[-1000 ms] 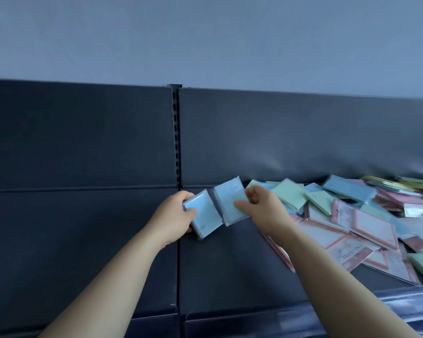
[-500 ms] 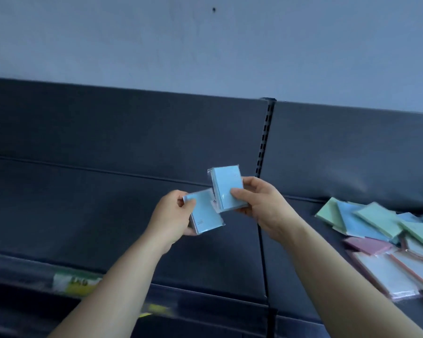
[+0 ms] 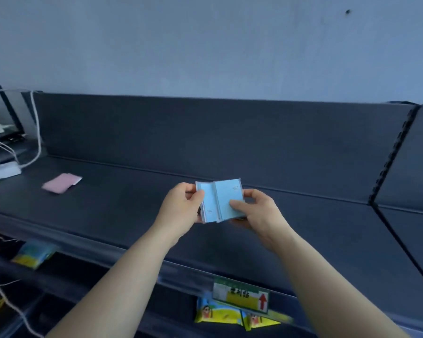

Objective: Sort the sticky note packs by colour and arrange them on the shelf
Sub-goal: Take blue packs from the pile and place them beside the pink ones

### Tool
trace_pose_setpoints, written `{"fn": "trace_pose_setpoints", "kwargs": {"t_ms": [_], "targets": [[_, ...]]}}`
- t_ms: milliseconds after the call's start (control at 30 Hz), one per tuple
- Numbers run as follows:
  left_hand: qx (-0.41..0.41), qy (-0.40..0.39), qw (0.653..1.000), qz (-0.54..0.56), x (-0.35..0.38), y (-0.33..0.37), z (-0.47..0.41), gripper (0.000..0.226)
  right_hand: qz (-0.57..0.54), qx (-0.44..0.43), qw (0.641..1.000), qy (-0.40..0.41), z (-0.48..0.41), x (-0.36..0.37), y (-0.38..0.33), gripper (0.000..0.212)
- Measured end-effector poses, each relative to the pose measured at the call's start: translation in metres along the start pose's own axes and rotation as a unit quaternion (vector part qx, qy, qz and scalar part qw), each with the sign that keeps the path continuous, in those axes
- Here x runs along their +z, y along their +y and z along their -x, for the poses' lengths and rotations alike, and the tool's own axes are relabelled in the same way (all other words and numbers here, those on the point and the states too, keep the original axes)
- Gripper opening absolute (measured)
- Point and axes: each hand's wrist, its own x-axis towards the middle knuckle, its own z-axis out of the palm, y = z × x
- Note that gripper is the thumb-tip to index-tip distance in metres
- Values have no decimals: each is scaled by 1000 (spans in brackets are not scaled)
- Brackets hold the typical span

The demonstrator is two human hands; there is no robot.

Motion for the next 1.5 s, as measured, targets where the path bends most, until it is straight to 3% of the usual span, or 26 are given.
{"fn": "trace_pose_setpoints", "kwargs": {"t_ms": [167, 367, 600, 733, 933, 1233, 1500], "targets": [[-2, -11, 999, -42, -58, -24, -20, 22, -6, 9, 1000, -3, -15, 73, 9, 18], [-27, 27, 998, -55, -108, -50, -57, 27, 95, 14, 995, 4, -52, 132, 15, 22], [-32, 58, 994, -85, -151, -72, -98, 26, 44, 48, 997, -46, -92, 190, 19, 18], [-36, 76, 990, -111, -177, -91, -116, 31, 56, 50, 996, -44, -108, 227, 28, 3], [-45, 80, 988, -122, -228, -116, -151, 25, 86, 64, 993, -57, -126, 280, 33, 18], [-24, 32, 978, -203, -281, -139, -201, 35, 163, 57, 983, 59, -144, 344, 40, 12], [68, 27, 956, -283, -299, -148, -210, 27, 346, 6, 931, 116, -142, 374, 42, 14]]}}
